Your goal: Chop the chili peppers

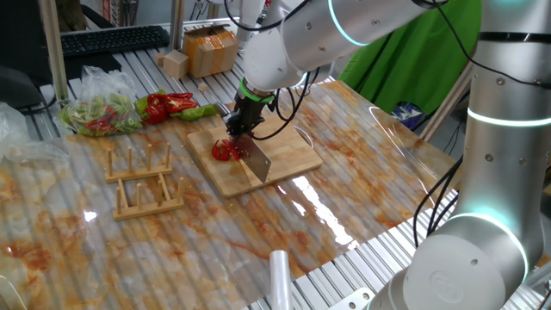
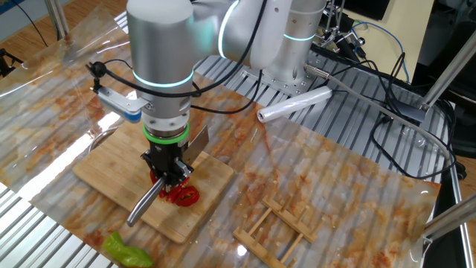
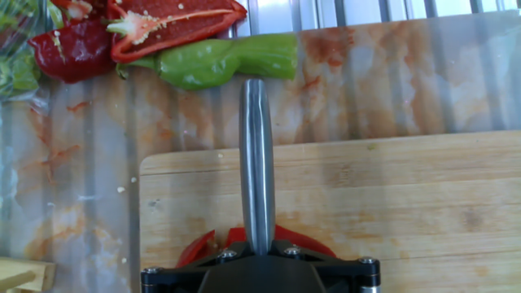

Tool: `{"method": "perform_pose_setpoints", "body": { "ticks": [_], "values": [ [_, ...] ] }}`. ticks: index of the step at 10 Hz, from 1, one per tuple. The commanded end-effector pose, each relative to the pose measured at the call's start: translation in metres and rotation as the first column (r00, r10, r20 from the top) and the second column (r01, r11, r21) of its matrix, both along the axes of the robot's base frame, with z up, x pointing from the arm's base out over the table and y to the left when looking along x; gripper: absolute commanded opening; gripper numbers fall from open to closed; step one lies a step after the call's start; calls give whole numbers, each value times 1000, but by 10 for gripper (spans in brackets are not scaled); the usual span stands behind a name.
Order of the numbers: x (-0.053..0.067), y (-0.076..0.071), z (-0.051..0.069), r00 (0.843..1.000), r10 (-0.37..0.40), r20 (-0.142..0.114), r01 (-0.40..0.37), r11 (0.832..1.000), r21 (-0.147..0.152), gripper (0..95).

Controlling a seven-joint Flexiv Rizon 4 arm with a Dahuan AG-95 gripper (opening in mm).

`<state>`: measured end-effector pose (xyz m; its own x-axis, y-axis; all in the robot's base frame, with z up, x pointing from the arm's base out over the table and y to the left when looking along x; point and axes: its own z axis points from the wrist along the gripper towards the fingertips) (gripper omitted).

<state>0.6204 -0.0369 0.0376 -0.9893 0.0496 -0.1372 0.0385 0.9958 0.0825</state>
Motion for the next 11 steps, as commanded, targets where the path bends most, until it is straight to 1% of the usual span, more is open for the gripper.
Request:
{"method": "perform_pose_setpoints", "body": {
  "ticks": [1,6,9,11],
  "values": [
    [-1,1,5,1000,0,-8,0,1000,0,0],
    [0,2,6,1000,3,-12,-4,1000,-4,0],
    [-2,0,11,1000,-1,-19,1,1000,-1,0],
    [-2,0,15,1000,-2,-24,2,1000,-4,0]
  ]
}}
